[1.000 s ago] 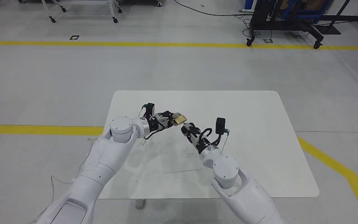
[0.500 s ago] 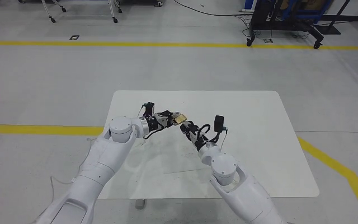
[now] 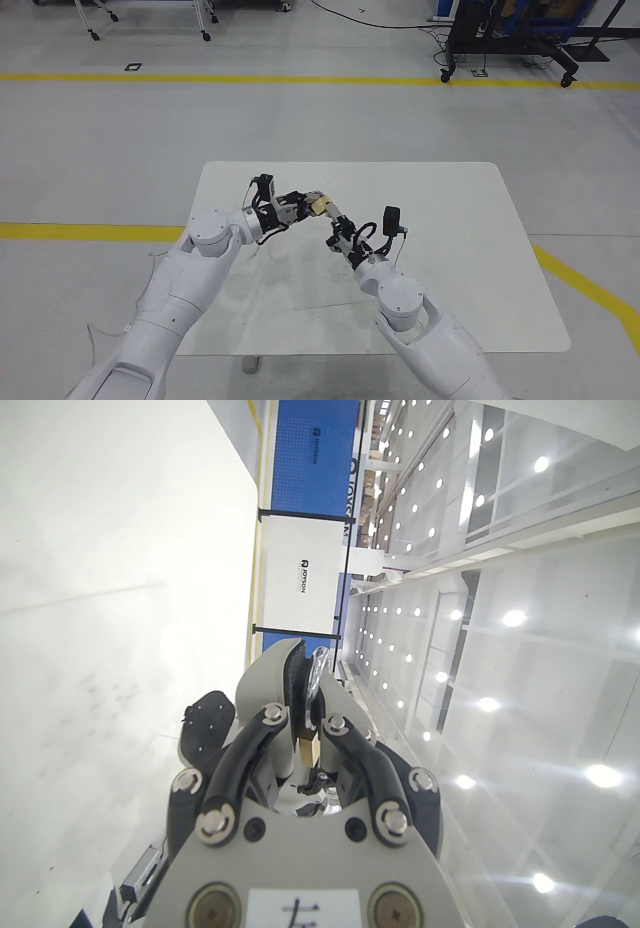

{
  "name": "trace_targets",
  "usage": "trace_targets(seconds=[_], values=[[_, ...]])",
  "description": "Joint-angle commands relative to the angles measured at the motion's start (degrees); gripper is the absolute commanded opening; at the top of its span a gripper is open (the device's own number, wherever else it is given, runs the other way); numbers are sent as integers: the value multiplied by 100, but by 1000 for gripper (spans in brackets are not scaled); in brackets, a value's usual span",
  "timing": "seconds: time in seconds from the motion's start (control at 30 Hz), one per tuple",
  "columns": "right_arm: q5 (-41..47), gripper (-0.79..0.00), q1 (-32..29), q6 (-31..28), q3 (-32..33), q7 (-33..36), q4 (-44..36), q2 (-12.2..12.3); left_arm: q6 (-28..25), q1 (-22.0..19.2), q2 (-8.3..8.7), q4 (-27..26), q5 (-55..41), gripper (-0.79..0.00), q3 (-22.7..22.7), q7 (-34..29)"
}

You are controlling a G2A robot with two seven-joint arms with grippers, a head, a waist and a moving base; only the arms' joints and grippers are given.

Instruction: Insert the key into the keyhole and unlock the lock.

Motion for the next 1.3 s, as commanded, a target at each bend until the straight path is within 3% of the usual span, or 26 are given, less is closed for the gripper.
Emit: trace_targets(seconds=[0.0, 0.03, 0.07, 0.1, 0.17, 0.23, 0.3, 0.57, 1.17, 1.27], values=[[48, -86, -95, -337, 72, 196, -50, 14, -148, 45, 1, -54, 37, -785, -8, 6], [55, -179, -170, -559, 139, 282, -81, 28, -206, 61, 1, -78, 68, -785, -11, 15], [80, -339, -259, -787, 198, 444, -117, 45, -247, 76, 2, -102, 86, -785, -12, 1], [144, -449, -352, -1025, 280, 635, -147, 65, -278, 91, 2, -121, 72, -785, -15, -38], [295, -529, -518, -1462, 449, 1075, -187, 107, -351, 112, 4, -143, 73, -785, -35, -60], [454, -699, -668, -1832, 605, 1439, -181, 142, -405, 136, 5, -163, 48, -785, -57, -87], [663, -785, -750, -1994, 700, 1839, -141, 167, -475, 154, 7, -185, 35, -785, -88, -96], [1272, -785, -554, -1775, 920, 2842, 267, 208, -465, 189, 12, -239, 188, -785, -91, -87], [1865, -785, -353, -1757, 1082, 3551, 670, 225, -531, 195, -5, -270, 346, -785, -70, -149], [1897, -754, -334, -1775, 1080, 3568, 721, 222, -541, 202, -5, -278, 361, -785, -77, -156]])
